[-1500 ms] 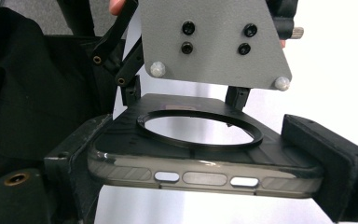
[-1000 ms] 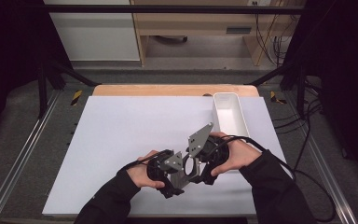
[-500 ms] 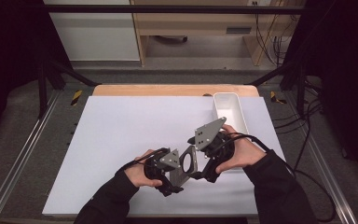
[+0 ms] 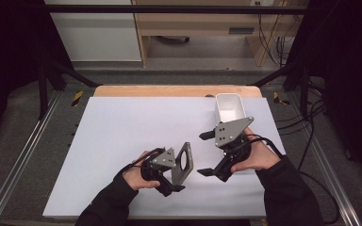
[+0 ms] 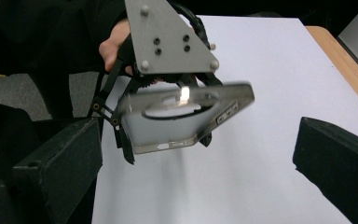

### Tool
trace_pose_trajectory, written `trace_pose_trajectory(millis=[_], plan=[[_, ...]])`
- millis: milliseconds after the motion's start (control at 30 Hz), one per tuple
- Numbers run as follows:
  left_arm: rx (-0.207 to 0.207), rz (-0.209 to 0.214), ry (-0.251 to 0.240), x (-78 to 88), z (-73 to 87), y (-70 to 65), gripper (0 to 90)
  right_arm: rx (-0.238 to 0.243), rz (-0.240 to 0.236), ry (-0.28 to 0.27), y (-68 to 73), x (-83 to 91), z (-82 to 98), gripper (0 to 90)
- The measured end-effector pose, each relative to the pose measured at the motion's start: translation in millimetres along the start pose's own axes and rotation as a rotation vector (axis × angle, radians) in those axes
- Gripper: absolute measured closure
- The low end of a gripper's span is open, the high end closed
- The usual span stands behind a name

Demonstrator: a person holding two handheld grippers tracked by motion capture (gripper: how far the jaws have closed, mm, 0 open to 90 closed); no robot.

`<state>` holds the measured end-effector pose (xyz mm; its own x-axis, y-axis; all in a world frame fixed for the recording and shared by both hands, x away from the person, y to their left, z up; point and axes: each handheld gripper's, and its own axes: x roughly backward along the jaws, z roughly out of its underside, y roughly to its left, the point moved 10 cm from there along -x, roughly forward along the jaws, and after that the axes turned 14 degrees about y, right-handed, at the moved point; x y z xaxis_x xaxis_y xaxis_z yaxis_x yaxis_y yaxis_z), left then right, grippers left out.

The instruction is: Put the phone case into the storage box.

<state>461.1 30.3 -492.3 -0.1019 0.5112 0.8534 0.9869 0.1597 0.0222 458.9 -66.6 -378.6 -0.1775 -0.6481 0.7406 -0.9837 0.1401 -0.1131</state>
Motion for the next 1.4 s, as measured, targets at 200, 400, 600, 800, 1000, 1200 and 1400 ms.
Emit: trace_pose_trajectory(millis=[200, 400, 600, 800, 1000, 1200, 1400], plan=[[0.022, 0.019, -0.071, 3.0, -0.1, -1.1, 11.3, -0.038, -0.019, -0.031, 0.3, -9.7, 10.5, 1.9], [0.029, 0.032, -0.114, 3.7, -1.1, -2.9, 11.3, -0.061, -0.032, -0.062, 1.4, -16.0, 14.6, 1.7], [0.034, 0.044, -0.147, 3.7, -3.1, -5.0, 11.3, -0.083, -0.045, -0.104, 2.5, -19.1, 17.4, 2.1], [0.032, 0.048, -0.165, 2.7, -2.0, -5.4, 11.3, -0.078, -0.057, -0.127, 4.8, -23.5, 16.5, 2.6], [0.025, 0.051, -0.171, 0.6, -2.9, -6.5, 11.3, -0.081, -0.066, -0.138, 4.8, -26.7, 14.3, 3.0], [0.023, 0.055, -0.194, 0.7, -4.8, -5.9, 11.3, -0.084, -0.078, -0.147, 5.8, -28.5, 11.5, 3.6], [0.032, 0.043, -0.226, -0.2, -7.0, -3.4, 11.3, -0.078, -0.086, -0.147, 6.0, -29.0, 10.0, 4.0]])
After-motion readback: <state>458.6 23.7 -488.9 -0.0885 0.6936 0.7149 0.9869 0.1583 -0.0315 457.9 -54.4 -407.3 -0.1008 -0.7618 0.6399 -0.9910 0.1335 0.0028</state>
